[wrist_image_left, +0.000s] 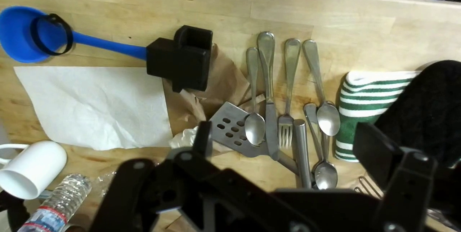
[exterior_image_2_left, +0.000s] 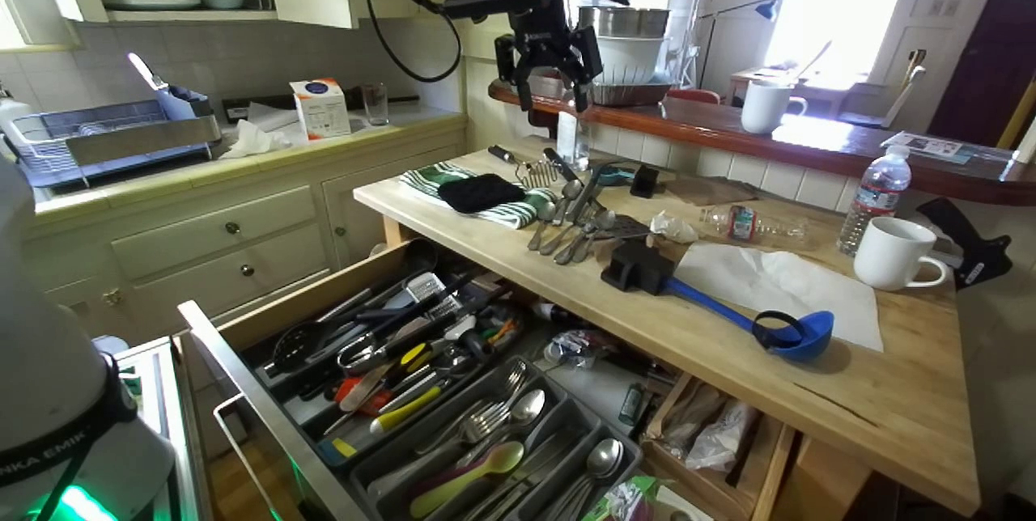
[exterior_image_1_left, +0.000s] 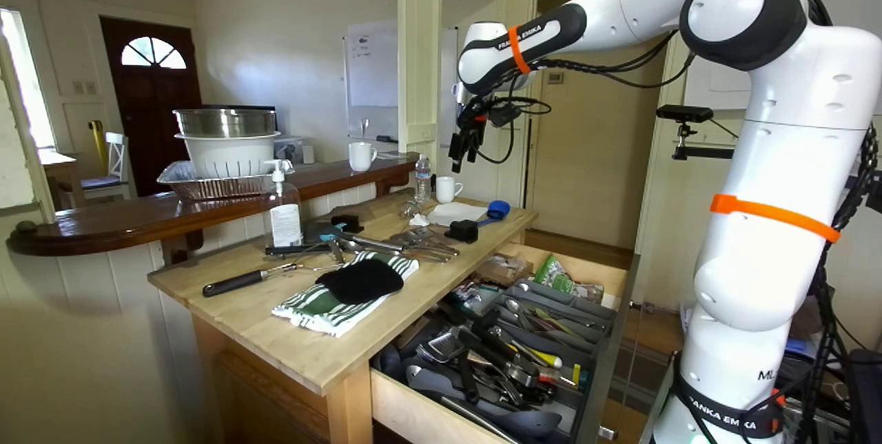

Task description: Put the spatula inside the drawer

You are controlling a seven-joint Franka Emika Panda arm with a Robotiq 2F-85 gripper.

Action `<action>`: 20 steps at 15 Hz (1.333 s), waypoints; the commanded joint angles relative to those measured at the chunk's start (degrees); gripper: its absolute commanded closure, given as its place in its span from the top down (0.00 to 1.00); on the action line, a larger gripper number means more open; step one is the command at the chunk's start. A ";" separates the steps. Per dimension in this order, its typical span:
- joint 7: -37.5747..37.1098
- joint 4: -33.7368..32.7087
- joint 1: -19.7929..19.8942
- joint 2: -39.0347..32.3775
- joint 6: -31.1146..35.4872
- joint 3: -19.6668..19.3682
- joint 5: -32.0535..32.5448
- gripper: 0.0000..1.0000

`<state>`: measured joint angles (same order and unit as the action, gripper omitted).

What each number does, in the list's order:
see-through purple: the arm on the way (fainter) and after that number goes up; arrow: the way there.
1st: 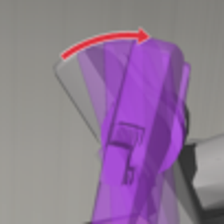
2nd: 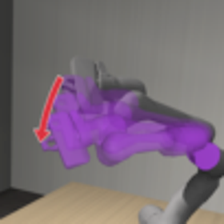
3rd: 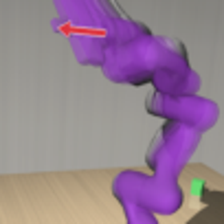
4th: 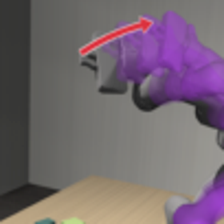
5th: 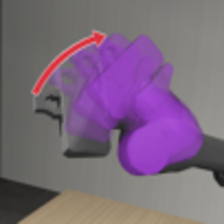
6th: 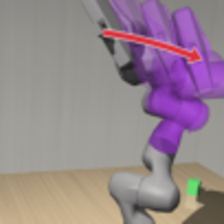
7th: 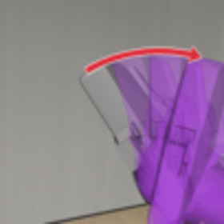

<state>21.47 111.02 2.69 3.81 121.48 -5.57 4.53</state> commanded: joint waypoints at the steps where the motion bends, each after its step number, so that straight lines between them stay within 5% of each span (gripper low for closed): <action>1: 0.03 -0.18 0.34 0.18 -0.21 0.31 -0.05 1.00; 7: 2.02 -3.06 0.29 -3.06 1.28 0.31 0.94 1.00; 13: 8.84 -16.61 0.58 -17.99 3.60 2.38 -1.66 1.00; 20: 13.07 -32.94 0.38 -31.78 4.73 5.21 4.41 1.00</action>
<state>31.90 85.59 2.72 -23.25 124.98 -1.23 5.53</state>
